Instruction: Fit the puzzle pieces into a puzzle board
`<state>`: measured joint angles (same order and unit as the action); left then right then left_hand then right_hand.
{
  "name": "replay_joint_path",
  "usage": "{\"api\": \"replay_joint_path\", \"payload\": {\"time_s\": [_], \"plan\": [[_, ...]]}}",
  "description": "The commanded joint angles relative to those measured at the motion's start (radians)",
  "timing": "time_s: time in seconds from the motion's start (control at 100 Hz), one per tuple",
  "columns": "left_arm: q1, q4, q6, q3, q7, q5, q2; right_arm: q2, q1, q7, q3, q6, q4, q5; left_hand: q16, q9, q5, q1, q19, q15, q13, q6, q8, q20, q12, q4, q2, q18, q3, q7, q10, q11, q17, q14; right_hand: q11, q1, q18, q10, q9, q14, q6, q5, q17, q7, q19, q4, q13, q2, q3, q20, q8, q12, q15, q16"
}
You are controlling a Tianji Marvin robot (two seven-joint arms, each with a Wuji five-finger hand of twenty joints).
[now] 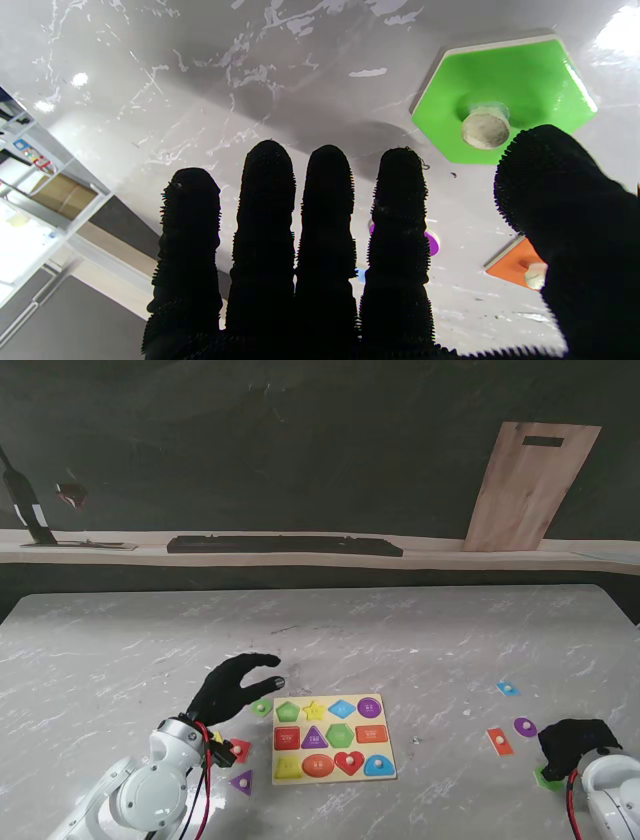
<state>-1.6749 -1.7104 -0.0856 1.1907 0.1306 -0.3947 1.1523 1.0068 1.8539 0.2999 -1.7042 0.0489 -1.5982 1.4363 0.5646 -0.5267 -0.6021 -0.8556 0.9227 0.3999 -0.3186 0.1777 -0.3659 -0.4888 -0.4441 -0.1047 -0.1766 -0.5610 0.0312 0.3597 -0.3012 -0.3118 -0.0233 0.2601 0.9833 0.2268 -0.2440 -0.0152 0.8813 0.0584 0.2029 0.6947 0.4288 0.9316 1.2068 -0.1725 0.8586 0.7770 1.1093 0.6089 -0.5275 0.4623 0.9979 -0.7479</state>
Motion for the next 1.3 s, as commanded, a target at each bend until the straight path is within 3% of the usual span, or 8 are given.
{"api": "replay_joint_path", "payload": {"time_s": [0.0,0.15,0.24,0.34,0.58,0.81,1.0,1.29], "plan": [[0.000,-0.001,0.003,-0.002,-0.002,0.004,-0.001,-0.002,0.004,0.002,0.006,0.001,-0.002,0.003,0.003,-0.006,-0.007,-0.012,-0.009,-0.018,-0.009,-0.013,0.005,0.011,0.009,0.031,0.028,0.171,0.009,-0.014,0.006,0.015,0.002,0.006,0.019,0.010,0.000,-0.021,0.020,-0.014,0.001,0.028,0.011,0.026,-0.003,0.026,0.027,0.014,0.028,0.027,0.003,0.009,0.021,-0.014],[0.000,-0.001,0.005,-0.002,-0.001,0.004,0.000,-0.002,0.004,0.008,0.009,0.000,-0.004,0.002,0.003,-0.005,-0.006,-0.011,-0.009,-0.017,-0.010,-0.012,0.005,0.011,0.009,0.031,0.028,0.171,0.009,-0.015,0.006,0.016,0.002,0.005,0.020,0.021,-0.001,-0.025,0.035,-0.014,0.011,0.043,0.015,0.032,-0.002,0.021,0.037,0.014,0.026,0.027,0.007,0.008,0.025,-0.014],[0.000,-0.002,0.004,-0.002,-0.001,0.004,-0.001,-0.001,0.004,0.011,0.012,-0.004,-0.004,0.000,0.003,-0.006,-0.008,-0.011,-0.009,-0.018,-0.009,-0.011,0.005,0.011,0.009,0.031,0.028,0.171,0.010,-0.015,0.006,0.015,0.002,0.006,0.020,0.037,-0.002,-0.028,0.043,-0.013,0.020,0.043,0.018,0.065,-0.001,-0.027,0.041,0.021,0.027,0.027,0.089,0.007,0.026,-0.013],[-0.001,-0.002,0.004,-0.001,-0.001,0.004,-0.001,-0.002,0.000,0.016,0.017,-0.010,0.004,-0.005,0.003,-0.005,-0.007,-0.011,-0.009,-0.018,-0.009,-0.010,0.005,0.011,0.009,0.031,0.029,0.171,0.009,-0.015,0.006,0.015,0.002,0.006,0.019,0.061,-0.001,-0.030,0.048,-0.014,0.034,0.041,0.020,0.084,0.000,-0.063,0.045,0.025,0.023,0.026,0.123,0.006,0.027,-0.013],[0.000,-0.002,0.005,-0.002,-0.002,0.004,-0.001,-0.002,-0.005,0.024,0.026,-0.026,0.024,-0.023,0.003,-0.004,-0.008,-0.011,-0.010,-0.018,-0.008,-0.010,0.005,0.011,0.009,0.031,0.029,0.171,0.009,-0.015,0.006,0.015,0.002,0.006,0.014,0.128,-0.001,-0.040,0.064,-0.017,0.070,0.030,0.020,0.151,0.000,-0.113,0.051,0.043,0.037,0.024,0.200,0.002,0.025,-0.010],[0.000,-0.001,0.006,-0.002,-0.002,0.003,-0.001,-0.002,-0.008,0.023,0.034,-0.040,0.042,-0.045,0.003,-0.004,-0.008,-0.011,-0.010,-0.018,-0.008,-0.011,0.005,0.011,0.009,0.031,0.029,0.171,0.009,-0.016,0.007,0.015,0.003,0.005,0.008,0.185,-0.001,-0.043,0.107,-0.016,0.097,0.045,0.029,0.216,0.003,-0.119,0.072,0.048,0.051,0.022,0.259,-0.011,0.033,-0.010],[-0.002,-0.002,0.005,-0.001,0.000,0.001,-0.001,-0.002,-0.009,0.030,0.034,-0.045,0.050,-0.084,0.002,-0.004,-0.008,-0.011,-0.010,-0.019,-0.008,-0.012,0.004,0.011,0.009,0.031,0.029,0.171,0.009,-0.015,0.006,0.015,0.003,0.004,0.024,0.239,-0.025,-0.003,0.223,0.006,0.052,0.162,0.061,0.257,0.018,-0.108,0.152,0.050,0.086,0.019,0.311,-0.087,0.066,-0.012],[-0.002,-0.002,0.006,-0.001,0.000,0.002,-0.001,-0.001,-0.011,0.007,0.033,-0.039,0.062,-0.121,0.003,-0.005,-0.010,-0.011,-0.010,-0.018,-0.009,-0.011,0.004,0.011,0.009,0.031,0.028,0.171,0.009,-0.014,0.007,0.015,0.003,0.005,0.057,0.237,-0.041,0.024,0.258,0.011,0.031,0.197,0.096,0.273,0.047,-0.084,0.197,0.096,0.138,0.024,0.311,-0.097,0.103,-0.021]]}}
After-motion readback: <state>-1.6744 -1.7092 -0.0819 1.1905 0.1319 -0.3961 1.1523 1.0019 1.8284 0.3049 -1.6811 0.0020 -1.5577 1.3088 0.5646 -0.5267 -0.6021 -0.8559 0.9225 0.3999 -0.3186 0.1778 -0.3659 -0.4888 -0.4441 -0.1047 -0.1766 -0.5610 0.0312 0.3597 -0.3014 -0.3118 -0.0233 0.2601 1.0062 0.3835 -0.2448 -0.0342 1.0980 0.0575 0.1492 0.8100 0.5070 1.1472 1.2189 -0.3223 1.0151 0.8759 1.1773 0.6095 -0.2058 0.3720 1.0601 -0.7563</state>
